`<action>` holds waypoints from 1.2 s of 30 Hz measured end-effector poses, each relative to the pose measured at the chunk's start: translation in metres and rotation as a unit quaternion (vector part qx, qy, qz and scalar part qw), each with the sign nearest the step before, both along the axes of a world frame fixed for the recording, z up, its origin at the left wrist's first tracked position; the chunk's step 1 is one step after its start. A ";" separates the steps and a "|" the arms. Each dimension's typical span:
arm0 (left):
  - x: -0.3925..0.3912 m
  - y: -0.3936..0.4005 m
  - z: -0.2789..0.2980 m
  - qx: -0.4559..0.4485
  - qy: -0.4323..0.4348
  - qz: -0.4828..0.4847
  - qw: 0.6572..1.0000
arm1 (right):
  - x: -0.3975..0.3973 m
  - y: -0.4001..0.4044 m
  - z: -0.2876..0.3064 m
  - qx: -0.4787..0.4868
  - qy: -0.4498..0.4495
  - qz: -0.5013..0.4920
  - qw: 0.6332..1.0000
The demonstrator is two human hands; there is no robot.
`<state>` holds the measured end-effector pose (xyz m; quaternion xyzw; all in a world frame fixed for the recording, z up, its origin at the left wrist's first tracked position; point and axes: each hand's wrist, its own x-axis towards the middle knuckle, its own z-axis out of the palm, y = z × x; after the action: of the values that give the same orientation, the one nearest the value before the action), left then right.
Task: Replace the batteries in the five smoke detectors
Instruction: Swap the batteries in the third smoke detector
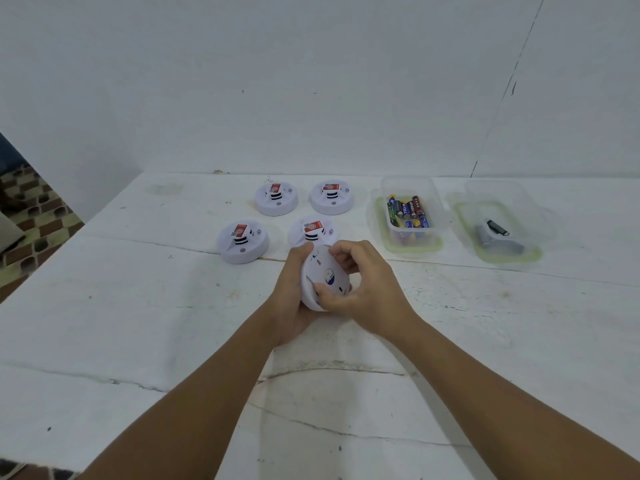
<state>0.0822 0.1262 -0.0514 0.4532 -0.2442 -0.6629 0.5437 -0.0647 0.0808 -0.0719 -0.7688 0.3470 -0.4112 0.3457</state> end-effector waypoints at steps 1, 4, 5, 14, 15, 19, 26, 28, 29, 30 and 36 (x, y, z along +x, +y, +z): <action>0.000 -0.001 0.000 0.000 0.001 0.000 1.000 | 0.001 0.000 0.000 0.007 -0.004 -0.005 1.000; 0.000 -0.001 -0.002 -0.004 0.000 -0.001 1.000 | 0.003 0.002 -0.002 -0.007 -0.005 -0.007 1.000; 0.000 -0.001 -0.002 -0.005 0.000 -0.002 1.000 | 0.002 0.003 -0.003 -0.016 -0.002 -0.003 1.000; -0.004 -0.004 -0.004 -0.004 0.022 0.007 1.000 | -0.002 0.006 0.004 0.025 -0.019 -0.013 0.999; -0.003 -0.003 -0.004 -0.004 0.024 0.011 1.000 | -0.002 0.007 0.004 0.036 -0.029 -0.018 0.999; 0.000 -0.001 -0.006 0.003 0.017 0.018 1.000 | -0.009 0.009 0.003 0.063 -0.117 -0.081 0.988; 0.005 -0.002 -0.006 0.015 0.096 0.091 0.991 | -0.026 0.004 -0.003 0.057 -0.030 -0.172 0.983; 0.009 -0.002 -0.009 0.011 0.129 0.112 0.985 | -0.032 0.003 -0.008 0.055 0.034 -0.197 0.978; 0.011 -0.002 -0.011 0.010 0.141 0.113 0.983 | -0.035 0.002 -0.011 0.046 0.076 -0.198 0.976; 0.012 -0.002 -0.012 0.008 0.150 0.112 0.982 | -0.037 0.001 -0.012 0.039 0.124 -0.190 0.973; 0.016 -0.001 -0.013 0.017 0.177 0.096 0.979 | -0.034 0.003 -0.016 0.018 0.215 -0.167 0.962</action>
<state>0.0979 0.1250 -0.0648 0.3592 -0.0882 -0.6816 0.6313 -0.0989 0.0841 -0.0883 -0.7636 0.5442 -0.2818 0.2032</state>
